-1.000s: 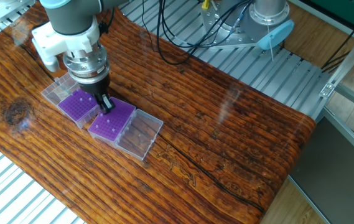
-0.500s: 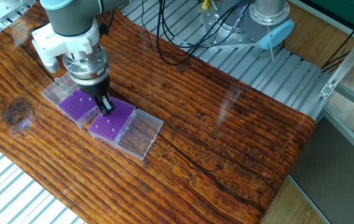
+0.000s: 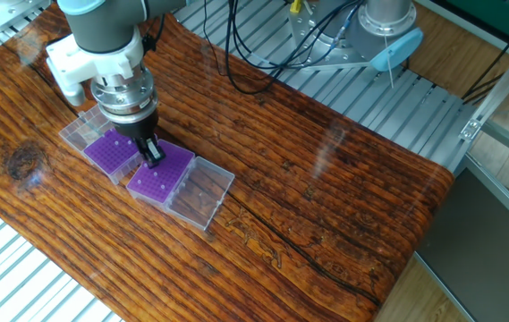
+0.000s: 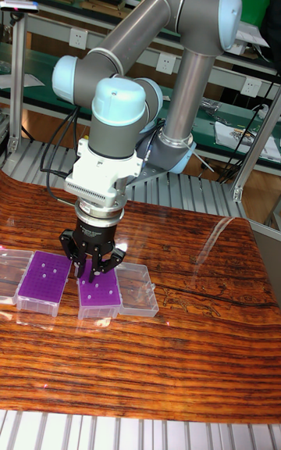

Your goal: Transfer all small pipette tips from one holder to another

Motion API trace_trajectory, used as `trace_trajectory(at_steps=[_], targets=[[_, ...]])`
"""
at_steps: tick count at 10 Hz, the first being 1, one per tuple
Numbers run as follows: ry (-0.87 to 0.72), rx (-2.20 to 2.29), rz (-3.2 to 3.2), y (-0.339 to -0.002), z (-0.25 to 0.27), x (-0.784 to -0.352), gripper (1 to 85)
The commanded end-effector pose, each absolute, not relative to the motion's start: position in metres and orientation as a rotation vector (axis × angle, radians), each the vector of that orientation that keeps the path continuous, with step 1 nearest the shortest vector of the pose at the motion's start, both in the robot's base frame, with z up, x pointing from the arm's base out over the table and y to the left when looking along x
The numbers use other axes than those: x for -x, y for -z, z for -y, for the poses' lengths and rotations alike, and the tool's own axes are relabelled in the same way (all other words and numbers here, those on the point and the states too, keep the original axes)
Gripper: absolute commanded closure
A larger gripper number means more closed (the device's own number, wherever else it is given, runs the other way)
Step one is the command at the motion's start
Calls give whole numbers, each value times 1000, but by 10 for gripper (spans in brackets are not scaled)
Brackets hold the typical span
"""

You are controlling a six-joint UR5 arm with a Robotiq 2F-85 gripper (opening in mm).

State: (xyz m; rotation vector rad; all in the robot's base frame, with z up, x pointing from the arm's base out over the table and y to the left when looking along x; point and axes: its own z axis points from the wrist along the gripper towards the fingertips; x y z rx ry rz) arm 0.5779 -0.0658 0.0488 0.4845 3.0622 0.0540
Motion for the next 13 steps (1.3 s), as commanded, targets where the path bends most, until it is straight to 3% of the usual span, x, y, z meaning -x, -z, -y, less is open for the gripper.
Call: trace_trajectory(at_steps=[1,13], targets=[[-51,-496,-3056,-49,65,-579,587],[-23,-509,-3053,-48,63,-577,580]])
